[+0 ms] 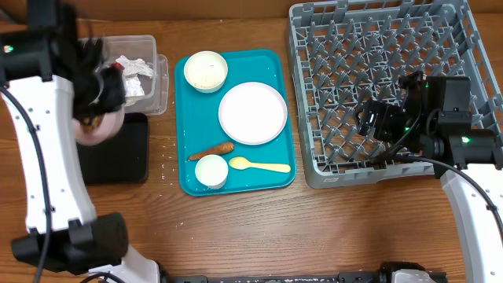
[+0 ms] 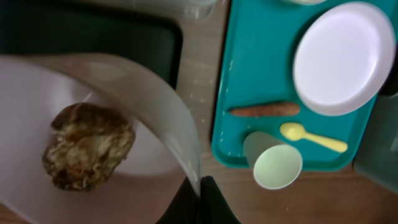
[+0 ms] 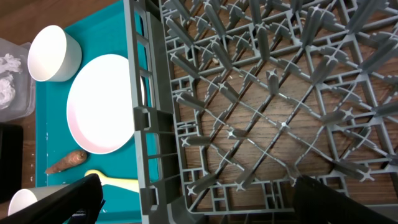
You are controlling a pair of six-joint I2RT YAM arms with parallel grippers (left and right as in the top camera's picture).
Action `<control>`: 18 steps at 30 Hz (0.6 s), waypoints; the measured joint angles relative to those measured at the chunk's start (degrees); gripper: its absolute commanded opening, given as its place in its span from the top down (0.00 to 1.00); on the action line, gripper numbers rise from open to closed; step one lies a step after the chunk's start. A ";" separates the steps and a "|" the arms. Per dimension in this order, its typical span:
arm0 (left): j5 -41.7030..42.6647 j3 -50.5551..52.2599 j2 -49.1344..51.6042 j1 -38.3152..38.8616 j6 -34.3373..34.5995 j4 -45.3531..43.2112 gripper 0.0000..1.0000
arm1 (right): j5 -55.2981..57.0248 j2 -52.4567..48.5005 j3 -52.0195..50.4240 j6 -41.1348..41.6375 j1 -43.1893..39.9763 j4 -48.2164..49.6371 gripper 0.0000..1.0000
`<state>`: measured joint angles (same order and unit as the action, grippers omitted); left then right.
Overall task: Sort waste into correct bins and load items into the dishwasher
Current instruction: 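Tip the bowl over the black tray to dump the brown food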
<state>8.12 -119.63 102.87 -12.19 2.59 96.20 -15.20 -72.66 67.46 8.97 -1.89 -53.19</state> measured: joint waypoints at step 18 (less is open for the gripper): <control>64.46 35.19 9.57 -39.47 -49.68 -13.57 0.96 | -0.04 0.00 0.00 0.00 0.00 -0.07 0.00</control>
<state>72.58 -84.44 112.44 -51.66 -47.09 82.63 -15.25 -72.66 67.46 8.97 -1.89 -53.25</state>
